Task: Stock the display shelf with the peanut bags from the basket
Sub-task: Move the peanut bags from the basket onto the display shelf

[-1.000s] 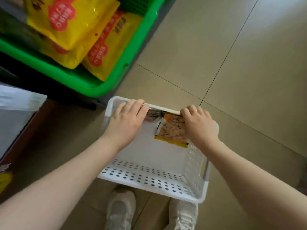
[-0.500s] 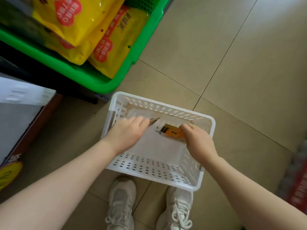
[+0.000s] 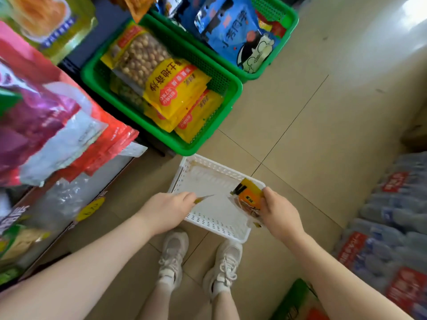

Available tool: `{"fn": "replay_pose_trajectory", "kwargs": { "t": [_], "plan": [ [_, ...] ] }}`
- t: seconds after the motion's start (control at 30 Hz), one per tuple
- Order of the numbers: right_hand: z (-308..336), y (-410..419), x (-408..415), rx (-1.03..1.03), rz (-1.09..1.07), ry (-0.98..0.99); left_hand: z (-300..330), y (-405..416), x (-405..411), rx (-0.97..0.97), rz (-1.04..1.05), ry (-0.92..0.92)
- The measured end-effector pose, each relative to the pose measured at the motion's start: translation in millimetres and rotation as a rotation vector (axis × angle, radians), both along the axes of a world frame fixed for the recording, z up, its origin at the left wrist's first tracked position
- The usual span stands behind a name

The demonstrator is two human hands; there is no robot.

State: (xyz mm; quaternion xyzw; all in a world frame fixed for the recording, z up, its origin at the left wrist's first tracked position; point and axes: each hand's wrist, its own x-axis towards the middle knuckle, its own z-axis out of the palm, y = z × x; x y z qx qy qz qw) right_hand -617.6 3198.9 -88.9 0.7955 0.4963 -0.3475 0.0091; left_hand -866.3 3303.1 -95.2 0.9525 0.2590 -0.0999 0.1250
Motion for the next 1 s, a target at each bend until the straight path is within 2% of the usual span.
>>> {"fn": "replay_pose_trajectory", "kwargs": {
  "t": [0.2, 0.33, 0.43, 0.57, 0.77, 1.0],
  "plan": [
    [143.3, 33.1, 1.8, 0.231, 0.063, -0.011, 140.3, -1.1, -14.8, 0.096, 0.173, -0.140],
    [251.1, 58.6, -3.1, 0.385, 0.306, -0.045, 261.6, -2.2, -35.5, 0.219, 0.259, -0.227],
    [333.3, 77.8, -24.8, 0.568, 0.457, 0.055, 352.3, -11.2, -63.3, 0.358, 0.309, -0.297],
    [433.5, 110.9, -85.8, 0.799, 0.611, 0.176, 455.6, -31.7, -116.3, 0.604, 0.383, -0.267],
    [554.1, 147.8, -205.8, 1.233, 0.852, 0.097, 558.1, -64.8, -224.0, 0.939, 0.429, -0.141],
    [650.8, 167.3, -362.7, 1.452, 1.012, -0.026, 651.0, -95.2, -353.2, 1.205, 0.528, -0.085]
  ]
}}
